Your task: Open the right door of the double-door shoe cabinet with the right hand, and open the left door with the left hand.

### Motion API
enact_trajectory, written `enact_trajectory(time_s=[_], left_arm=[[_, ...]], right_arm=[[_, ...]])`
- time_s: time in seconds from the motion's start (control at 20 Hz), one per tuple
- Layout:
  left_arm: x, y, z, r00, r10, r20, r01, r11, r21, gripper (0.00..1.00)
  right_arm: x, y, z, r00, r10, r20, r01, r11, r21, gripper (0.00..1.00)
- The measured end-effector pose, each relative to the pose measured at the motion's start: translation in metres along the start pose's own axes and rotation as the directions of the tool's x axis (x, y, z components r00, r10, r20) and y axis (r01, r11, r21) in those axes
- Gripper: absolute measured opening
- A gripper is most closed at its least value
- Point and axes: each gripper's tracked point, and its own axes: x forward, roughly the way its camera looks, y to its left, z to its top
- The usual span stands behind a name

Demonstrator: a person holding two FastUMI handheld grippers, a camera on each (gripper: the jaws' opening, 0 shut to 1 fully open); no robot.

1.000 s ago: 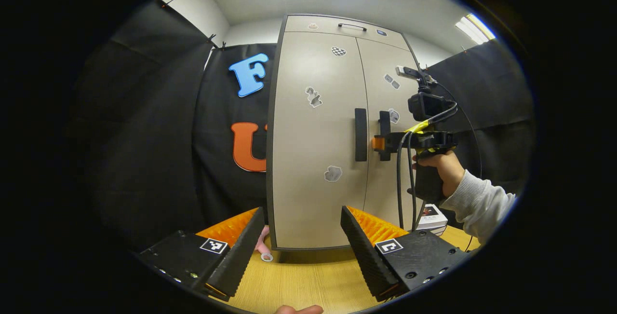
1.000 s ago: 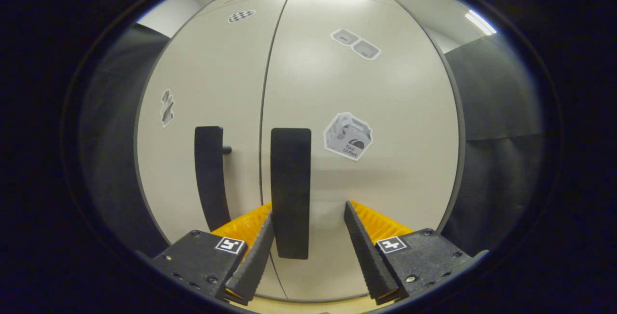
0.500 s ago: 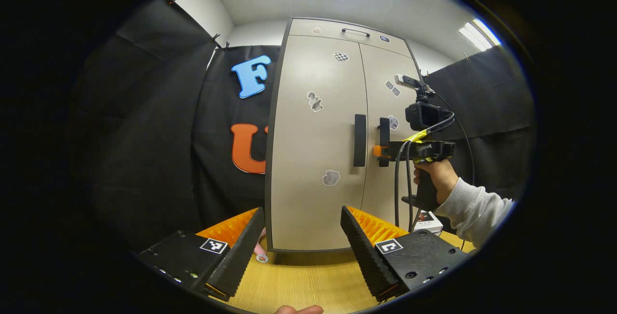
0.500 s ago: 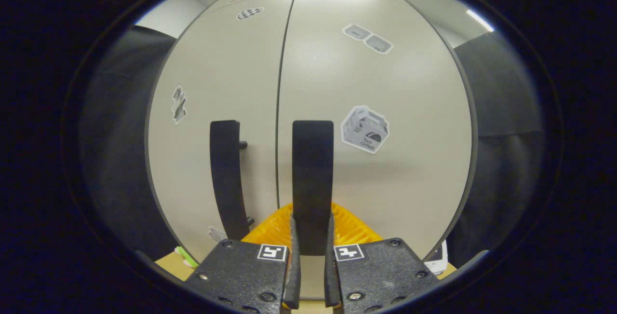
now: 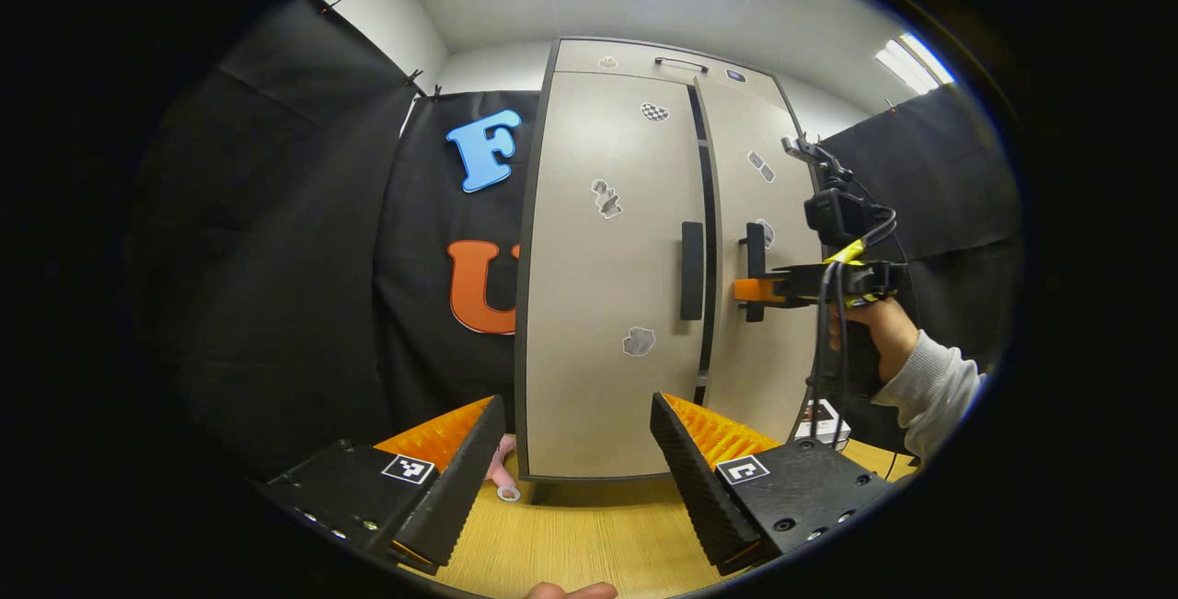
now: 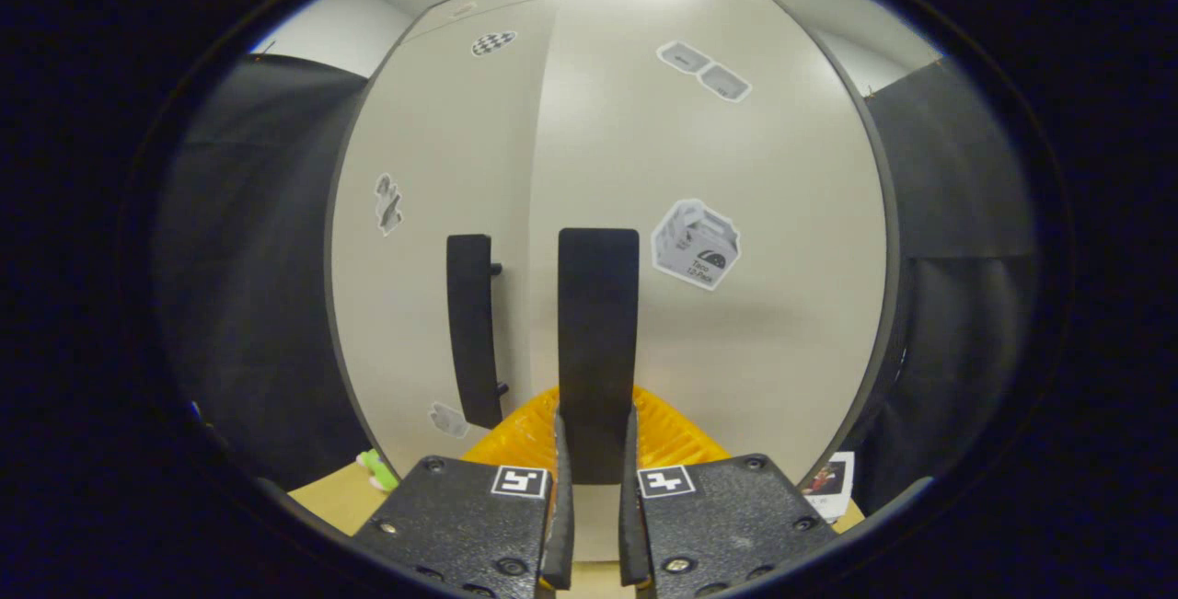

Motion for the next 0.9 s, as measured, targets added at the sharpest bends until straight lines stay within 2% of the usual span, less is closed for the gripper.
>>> enact_trajectory(time_s=[0.6, 0.9], left_arm=[[0.000, -0.004, 0.000, 1.000, 0.016, -0.009, -0.015, 0.999, 0.032, 0.95], [0.006, -0.008, -0.003, 1.000, 0.005, -0.018, -0.004, 0.999, 0.043, 0.95]], right_arm=[[-0.081, -0.034, -0.003, 0.999, 0.033, -0.020, -0.033, 0.999, -0.004, 0.22], [-0.107, -0.058, -0.006, 1.000, 0.016, -0.026, -0.016, 1.000, 0.006, 0.22]])
